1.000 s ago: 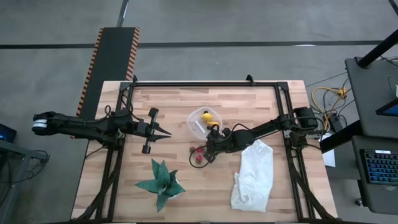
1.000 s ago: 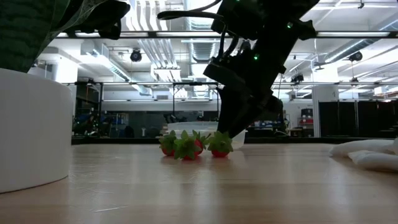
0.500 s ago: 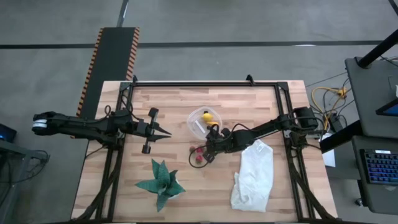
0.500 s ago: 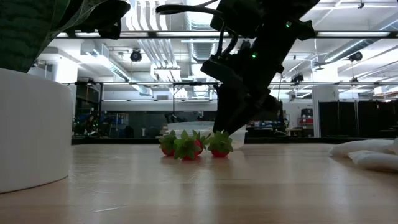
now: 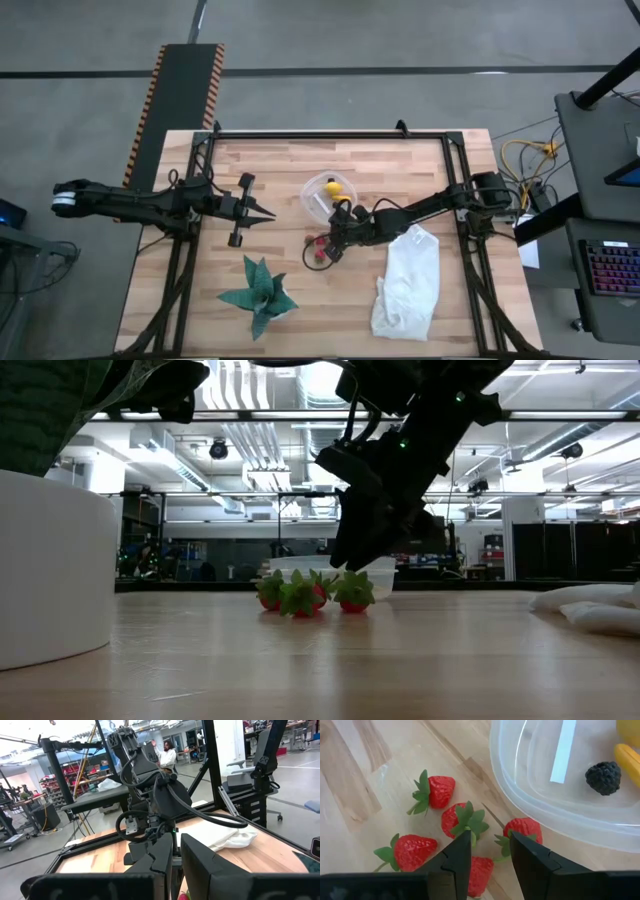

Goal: Pick and placing Produce into tupperware
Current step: Put the strawberry into the bin

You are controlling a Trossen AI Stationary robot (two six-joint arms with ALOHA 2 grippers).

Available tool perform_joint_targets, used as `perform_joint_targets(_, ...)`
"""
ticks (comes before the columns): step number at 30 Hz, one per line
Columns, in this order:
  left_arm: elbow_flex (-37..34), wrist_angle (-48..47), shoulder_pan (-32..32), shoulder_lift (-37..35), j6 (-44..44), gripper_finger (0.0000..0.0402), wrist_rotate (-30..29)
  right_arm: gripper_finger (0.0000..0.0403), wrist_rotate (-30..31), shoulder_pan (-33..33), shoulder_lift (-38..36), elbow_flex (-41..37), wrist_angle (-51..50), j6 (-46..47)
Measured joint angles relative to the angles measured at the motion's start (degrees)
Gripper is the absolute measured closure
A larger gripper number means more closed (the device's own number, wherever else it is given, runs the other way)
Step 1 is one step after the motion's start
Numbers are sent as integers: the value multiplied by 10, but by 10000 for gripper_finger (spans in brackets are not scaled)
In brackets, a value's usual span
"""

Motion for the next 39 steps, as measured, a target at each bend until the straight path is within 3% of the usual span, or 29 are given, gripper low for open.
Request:
perform_joint_targets(20,0,0,0,0,1,377,0,276,0,0,0,-16,38,-19)
perform_joint_targets(31,0,0,0,0,1,377,0,204,0,-8,0,-18,35,-22)
perform_joint_targets(39,0,0,0,0,1,377,0,178,0,-12,0,-15,21,-24)
